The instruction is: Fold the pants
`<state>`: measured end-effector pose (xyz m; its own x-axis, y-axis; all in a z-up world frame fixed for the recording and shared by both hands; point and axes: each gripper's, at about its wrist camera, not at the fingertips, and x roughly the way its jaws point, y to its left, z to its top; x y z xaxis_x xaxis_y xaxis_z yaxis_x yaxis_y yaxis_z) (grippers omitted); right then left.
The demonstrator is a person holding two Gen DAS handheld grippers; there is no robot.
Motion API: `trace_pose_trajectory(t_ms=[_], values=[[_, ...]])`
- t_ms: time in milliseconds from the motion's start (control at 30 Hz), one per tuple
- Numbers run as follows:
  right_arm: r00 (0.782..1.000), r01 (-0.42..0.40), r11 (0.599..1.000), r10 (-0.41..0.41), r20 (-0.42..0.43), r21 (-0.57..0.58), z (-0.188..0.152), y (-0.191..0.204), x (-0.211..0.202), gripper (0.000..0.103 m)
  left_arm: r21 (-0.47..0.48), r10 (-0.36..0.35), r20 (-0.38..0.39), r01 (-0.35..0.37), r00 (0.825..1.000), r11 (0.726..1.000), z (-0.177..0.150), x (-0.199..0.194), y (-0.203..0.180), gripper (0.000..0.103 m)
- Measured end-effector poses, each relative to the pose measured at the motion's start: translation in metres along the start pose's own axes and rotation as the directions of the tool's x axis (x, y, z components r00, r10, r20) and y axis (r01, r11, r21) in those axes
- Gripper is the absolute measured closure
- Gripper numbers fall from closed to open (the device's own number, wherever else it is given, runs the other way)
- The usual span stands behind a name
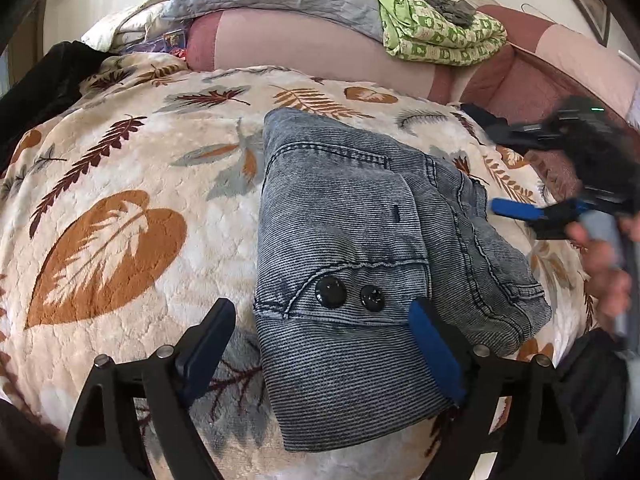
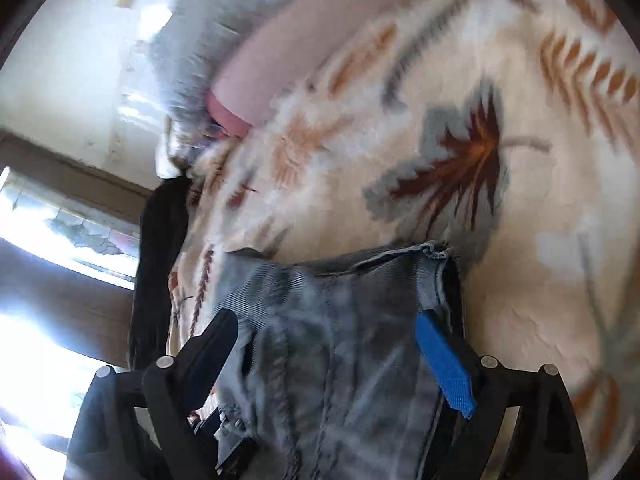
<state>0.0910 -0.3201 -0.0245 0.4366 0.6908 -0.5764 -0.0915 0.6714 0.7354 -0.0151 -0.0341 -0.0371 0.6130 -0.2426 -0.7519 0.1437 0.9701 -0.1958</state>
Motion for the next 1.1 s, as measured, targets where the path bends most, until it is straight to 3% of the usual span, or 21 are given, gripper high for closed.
trace_pose_trajectory(t_ms=[100, 200, 267, 367, 467, 533, 600, 633, 667, 767, 867, 967, 1100], values=[[0.997, -0.075, 0.996, 0.074, -0.013, -0.041, -0.03, 0.014, -0.013, 0.011, 0.007, 0.001, 0.008, -0.001, 1.0, 1.0, -0.001, 0.0, -0.002, 0.013], [0.99, 0.018, 0.997, -0.028, -0.14, -0.071, -0.063, 0.0, 0.017, 0.011, -0.001, -0.006, 0.008, 0.006, 1.0, 1.0, -0.001, 0.001, -0.001, 0.013], [0.994, 0.014, 0.993, -0.026, -0.102, -0.115, -0.068, -0.004, 0.017, 0.011, -0.001, -0.008, 0.01, 0.008, 1.0, 1.0, -0.001, 0.002, -0.003, 0.013], [0.995, 0.056, 0.995, -0.063, -0.08, -0.086, -0.07, 0.009, 0.003, 0.011, 0.0, -0.004, 0.025, 0.004, 1.0, 1.0, -0.003, -0.003, -0.002, 0.013], [1.0, 0.003, 0.996, -0.004, -0.017, -0.093, -0.081, 0.022, -0.024, 0.011, -0.006, -0.015, 0.028, 0.015, 1.0, 1.0, -0.004, -0.004, 0.0, 0.013], [1.0, 0.013, 0.995, -0.011, 0.017, -0.103, -0.086, 0.027, -0.031, 0.011, -0.017, -0.031, 0.023, 0.032, 0.999, 0.999, -0.004, -0.003, 0.002, 0.013], [0.995, 0.084, 0.994, -0.087, -0.051, -0.067, -0.093, 0.007, -0.013, 0.01, -0.023, -0.043, 0.017, 0.043, 0.999, 0.999, -0.003, -0.003, 0.004, 0.013], [0.995, 0.065, 0.996, -0.069, -0.068, -0.055, -0.097, -0.003, -0.006, 0.01, -0.025, -0.049, 0.01, 0.049, 0.999, 0.998, -0.003, -0.002, 0.004, 0.013], [0.998, 0.056, 0.997, -0.058, -0.029, -0.061, -0.098, -0.003, -0.01, 0.01, -0.025, -0.049, 0.01, 0.049, 0.999, 0.998, -0.004, -0.002, 0.003, 0.013], [0.996, 0.09, 0.995, -0.091, -0.023, -0.037, -0.092, 0.013, -0.022, 0.01, -0.012, -0.051, 0.025, 0.051, 0.998, 0.999, -0.006, -0.005, 0.004, 0.013], [1.0, 0.015, 0.995, -0.013, 0.019, -0.1, -0.093, 0.038, -0.031, 0.01, -0.026, -0.062, 0.022, 0.063, 0.998, 0.998, -0.007, -0.005, 0.006, 0.013], [0.99, 0.12, 0.986, -0.128, -0.065, -0.12, -0.105, 0.019, 0.001, 0.006, -0.03, -0.07, 0.024, 0.071, 0.997, 0.997, -0.007, -0.004, 0.006, 0.013], [0.996, 0.079, 0.992, -0.081, -0.022, -0.098, -0.103, 0.022, -0.019, 0.006, -0.044, -0.096, 0.043, 0.098, 0.994, 0.994, -0.006, -0.014, 0.011, 0.013]])
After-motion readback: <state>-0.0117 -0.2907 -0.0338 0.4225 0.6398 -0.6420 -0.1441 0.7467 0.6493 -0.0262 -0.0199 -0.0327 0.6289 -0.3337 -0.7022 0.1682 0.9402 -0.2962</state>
